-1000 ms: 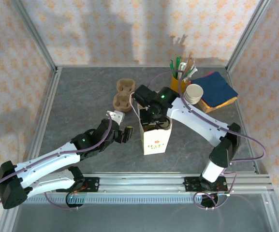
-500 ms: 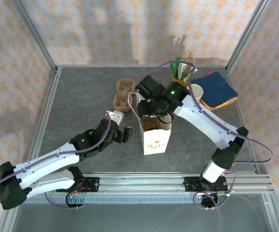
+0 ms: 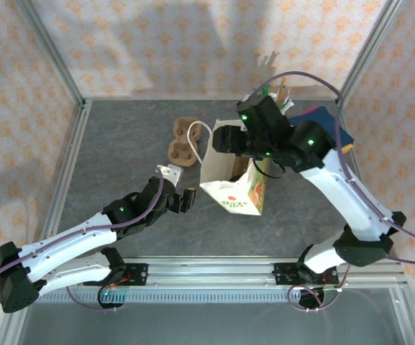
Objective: Pack the takeout coffee
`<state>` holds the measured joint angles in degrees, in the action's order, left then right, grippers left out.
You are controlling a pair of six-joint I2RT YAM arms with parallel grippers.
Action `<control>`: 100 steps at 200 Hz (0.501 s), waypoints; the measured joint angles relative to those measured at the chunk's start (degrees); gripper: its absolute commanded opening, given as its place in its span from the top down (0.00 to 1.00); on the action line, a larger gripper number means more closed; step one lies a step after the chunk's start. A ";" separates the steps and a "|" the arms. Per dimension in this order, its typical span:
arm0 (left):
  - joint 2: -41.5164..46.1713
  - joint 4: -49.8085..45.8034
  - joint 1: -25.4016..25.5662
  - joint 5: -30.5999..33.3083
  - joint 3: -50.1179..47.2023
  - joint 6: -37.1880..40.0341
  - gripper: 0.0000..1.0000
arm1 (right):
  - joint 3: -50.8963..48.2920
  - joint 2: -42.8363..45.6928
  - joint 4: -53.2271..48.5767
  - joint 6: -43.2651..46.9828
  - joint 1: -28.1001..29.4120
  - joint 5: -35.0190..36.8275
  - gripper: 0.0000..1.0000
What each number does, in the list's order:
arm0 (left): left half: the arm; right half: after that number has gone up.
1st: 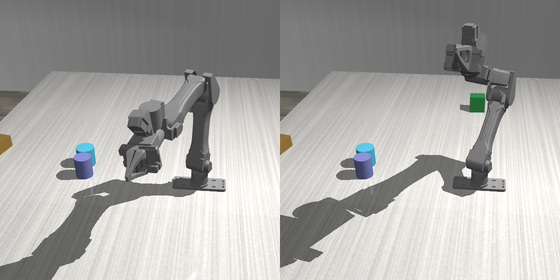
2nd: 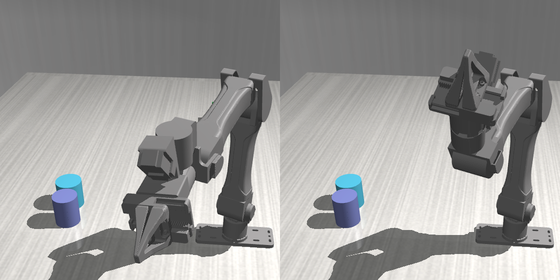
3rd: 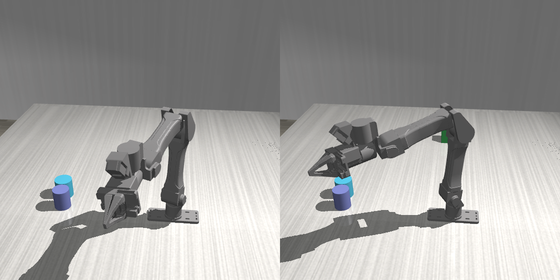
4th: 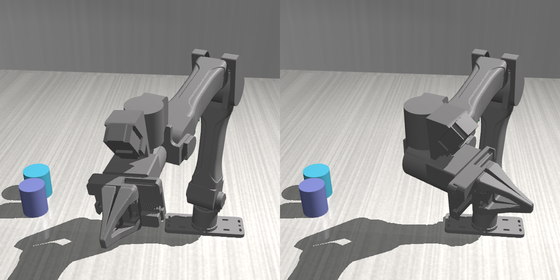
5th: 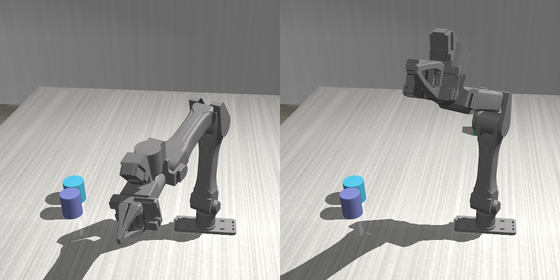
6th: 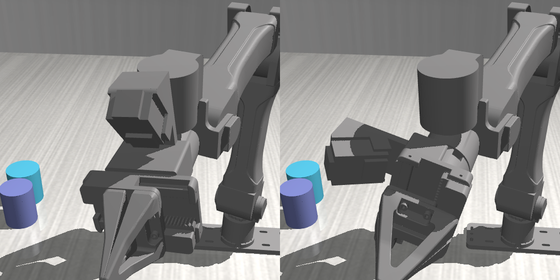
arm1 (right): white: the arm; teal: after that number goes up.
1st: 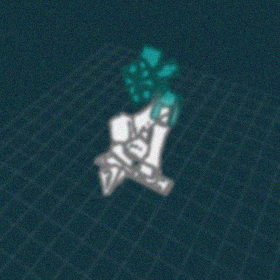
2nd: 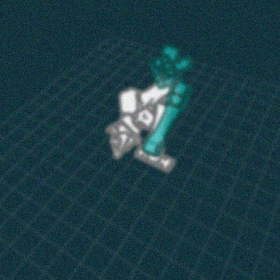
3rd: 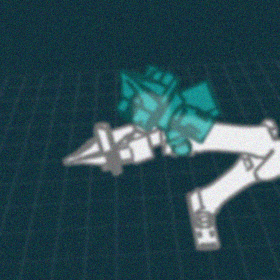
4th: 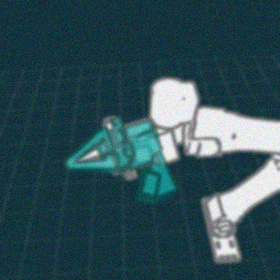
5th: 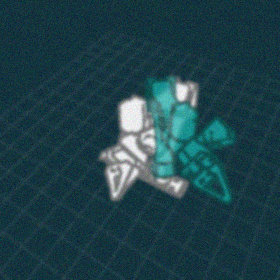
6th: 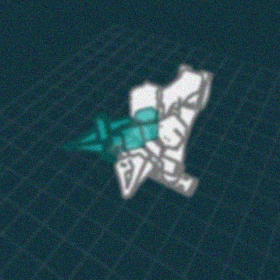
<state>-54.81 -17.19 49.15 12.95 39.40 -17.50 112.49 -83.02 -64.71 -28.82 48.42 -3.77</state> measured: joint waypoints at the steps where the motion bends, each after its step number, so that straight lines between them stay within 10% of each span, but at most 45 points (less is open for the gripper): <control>1: 0.00 0.02 0.00 0.00 0.00 0.00 0.11 | 0.00 0.11 0.11 -0.02 -0.04 0.02 0.34; 100: 0.00 0.02 0.00 0.00 0.00 -0.42 0.10 | -0.94 3.43 5.31 0.15 -0.87 -0.31 0.34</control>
<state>-54.81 -17.17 49.15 12.95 39.40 -17.91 111.55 -79.59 -59.40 -28.67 47.55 -4.08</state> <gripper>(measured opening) 0.895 0.662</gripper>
